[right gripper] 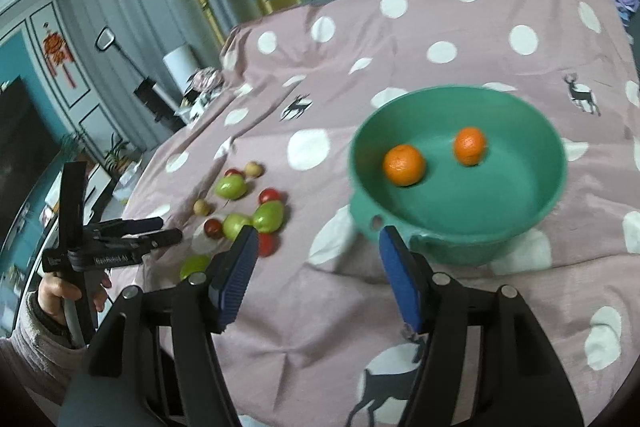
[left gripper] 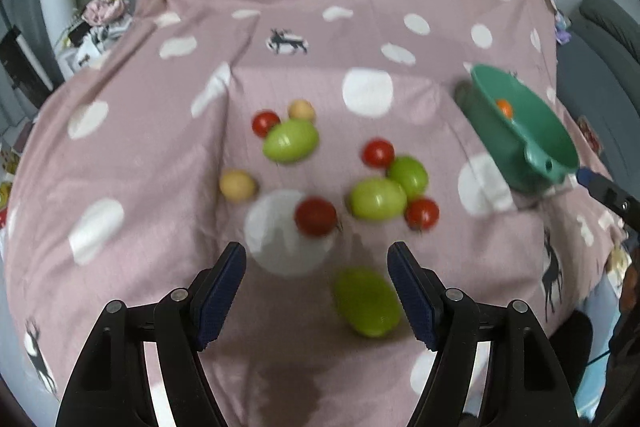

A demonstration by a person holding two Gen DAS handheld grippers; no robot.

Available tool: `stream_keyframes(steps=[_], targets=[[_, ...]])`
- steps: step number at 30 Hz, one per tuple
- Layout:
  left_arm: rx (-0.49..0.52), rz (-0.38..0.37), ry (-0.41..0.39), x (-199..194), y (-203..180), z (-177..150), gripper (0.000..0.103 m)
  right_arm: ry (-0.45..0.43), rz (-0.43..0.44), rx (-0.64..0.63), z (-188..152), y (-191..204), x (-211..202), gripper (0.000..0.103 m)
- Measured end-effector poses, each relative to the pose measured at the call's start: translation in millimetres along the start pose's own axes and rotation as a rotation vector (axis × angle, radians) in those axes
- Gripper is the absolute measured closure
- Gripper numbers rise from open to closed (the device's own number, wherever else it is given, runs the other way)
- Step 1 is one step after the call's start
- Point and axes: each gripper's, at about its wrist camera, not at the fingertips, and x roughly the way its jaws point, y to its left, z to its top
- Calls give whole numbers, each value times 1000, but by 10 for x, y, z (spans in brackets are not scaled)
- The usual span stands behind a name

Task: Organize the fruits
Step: 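Return to the fruits and grasp a large green fruit with the left tool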

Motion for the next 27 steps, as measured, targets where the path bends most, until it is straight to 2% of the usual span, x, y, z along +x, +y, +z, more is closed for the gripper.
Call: stream_keyframes(steps=[4,13,15,17,20,24,27], targets=[[17,-31,38,87,-80,-75,30,57,25,-29,-44,144,149,40],[47,-30,106,242,-162,-116,33,138,87,-85,-147,395,399,40],[44,-31,113,280,-160,-126,38,155,107,-91,-159,432,463,40],[41,-38,122,324,-153,-130,49,169,127,-94,-175,456,504,40],[47,-47,129,360,-160,-140,61,191,156,-88,-198,488,574,40],[43,-48,109,335,-112,-142,62,216,175,-92,-178,528,676,40],[5,-53,82,277,14,-101,62,226,183,-109,-145,573,753,40]])
